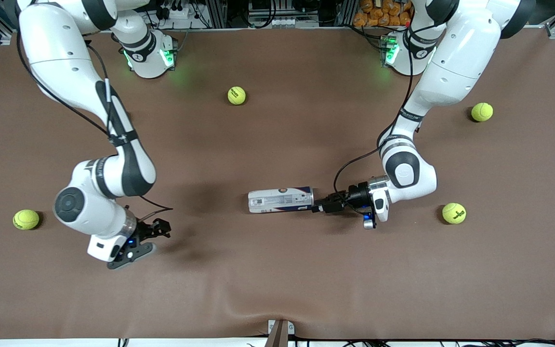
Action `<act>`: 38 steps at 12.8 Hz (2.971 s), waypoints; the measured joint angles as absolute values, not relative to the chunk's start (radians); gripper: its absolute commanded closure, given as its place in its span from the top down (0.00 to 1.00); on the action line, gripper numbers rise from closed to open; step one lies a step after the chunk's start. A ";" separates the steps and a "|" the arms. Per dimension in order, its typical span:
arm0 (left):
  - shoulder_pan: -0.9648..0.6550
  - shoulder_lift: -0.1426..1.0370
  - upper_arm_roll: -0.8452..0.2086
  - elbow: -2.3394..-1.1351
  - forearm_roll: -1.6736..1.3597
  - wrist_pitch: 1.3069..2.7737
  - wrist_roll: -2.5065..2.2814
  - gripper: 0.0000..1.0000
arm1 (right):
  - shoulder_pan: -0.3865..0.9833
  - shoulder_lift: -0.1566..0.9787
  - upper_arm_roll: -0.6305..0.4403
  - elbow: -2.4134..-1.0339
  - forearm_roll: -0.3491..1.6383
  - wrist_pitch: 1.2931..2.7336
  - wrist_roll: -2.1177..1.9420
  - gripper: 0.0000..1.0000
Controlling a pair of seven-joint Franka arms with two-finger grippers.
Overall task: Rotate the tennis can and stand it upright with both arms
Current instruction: 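Withdraw the right gripper from the can while the left gripper holds it, then rotate the can upright with the left gripper and set it down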
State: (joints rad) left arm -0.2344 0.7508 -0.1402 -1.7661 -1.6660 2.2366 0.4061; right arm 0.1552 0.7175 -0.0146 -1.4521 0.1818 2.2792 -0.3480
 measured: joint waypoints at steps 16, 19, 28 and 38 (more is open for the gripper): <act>-0.268 0.746 -0.147 -1.780 -1.665 2.237 0.418 0.00 | 0.123 0.631 -0.085 -1.448 0.145 2.242 -0.146 1.00; -0.277 0.687 -0.149 -1.777 -1.625 2.273 0.379 0.00 | 0.120 0.581 -0.128 -1.430 0.102 2.139 -0.146 1.00; -0.392 0.497 -0.159 -1.647 -0.757 2.319 -0.604 0.00 | 0.111 0.150 -0.175 -1.358 0.053 1.407 -0.143 1.00; -0.616 0.529 -0.160 -1.425 -0.057 2.045 -1.123 0.00 | 0.061 0.101 -0.178 -1.362 0.029 1.367 -0.080 1.00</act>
